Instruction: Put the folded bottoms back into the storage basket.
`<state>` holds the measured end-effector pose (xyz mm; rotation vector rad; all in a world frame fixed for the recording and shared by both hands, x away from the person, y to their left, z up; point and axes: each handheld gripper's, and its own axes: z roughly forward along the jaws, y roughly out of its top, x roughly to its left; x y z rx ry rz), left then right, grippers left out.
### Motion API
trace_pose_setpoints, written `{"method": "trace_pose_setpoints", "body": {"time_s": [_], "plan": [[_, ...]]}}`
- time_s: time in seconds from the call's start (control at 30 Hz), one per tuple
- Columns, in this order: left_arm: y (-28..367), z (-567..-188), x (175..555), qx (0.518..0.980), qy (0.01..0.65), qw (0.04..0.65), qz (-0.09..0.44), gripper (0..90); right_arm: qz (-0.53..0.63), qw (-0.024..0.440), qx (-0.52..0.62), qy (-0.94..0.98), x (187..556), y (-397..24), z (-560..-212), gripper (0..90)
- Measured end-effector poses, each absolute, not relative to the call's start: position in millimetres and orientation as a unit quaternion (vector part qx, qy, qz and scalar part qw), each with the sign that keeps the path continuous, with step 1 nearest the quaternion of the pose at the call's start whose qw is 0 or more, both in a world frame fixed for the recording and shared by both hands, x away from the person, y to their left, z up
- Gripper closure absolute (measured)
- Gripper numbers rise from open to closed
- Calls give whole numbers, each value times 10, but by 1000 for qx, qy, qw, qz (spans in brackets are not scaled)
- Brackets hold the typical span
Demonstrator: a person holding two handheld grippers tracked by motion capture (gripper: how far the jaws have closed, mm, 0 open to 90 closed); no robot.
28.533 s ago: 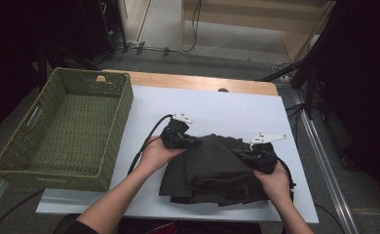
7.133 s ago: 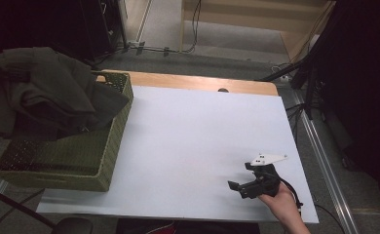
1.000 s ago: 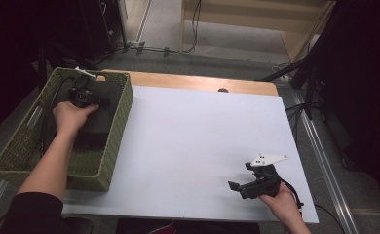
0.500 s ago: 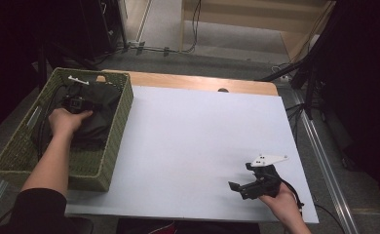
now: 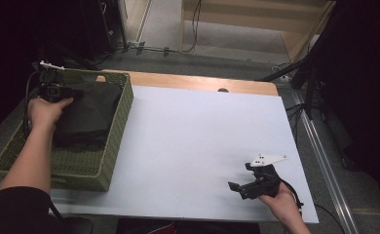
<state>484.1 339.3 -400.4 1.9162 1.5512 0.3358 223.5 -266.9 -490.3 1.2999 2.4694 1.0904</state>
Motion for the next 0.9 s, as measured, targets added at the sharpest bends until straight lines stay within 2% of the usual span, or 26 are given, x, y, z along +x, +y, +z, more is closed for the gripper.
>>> {"method": "trace_pose_setpoints", "body": {"time_s": [0.23, 0.4, 0.57, 0.9], "plan": [[3442, -4214, 4932, 728, 592, 318, 138, 861, 365, 72, 433, 821, 2234, -2677, -4902, 0], [3529, -4344, 4961, 721, 602, 322, 119, 887, 366, 73, 431, 822, 2238, -2687, -4895, 0], [3551, -4447, 4941, 720, 597, 332, 123, 892, 366, 71, 431, 822, 2235, -2687, -4896, 0], [3502, -4464, 4889, 716, 609, 319, 123, 900, 366, 72, 428, 823, 2227, -2672, -4897, 0]]}}
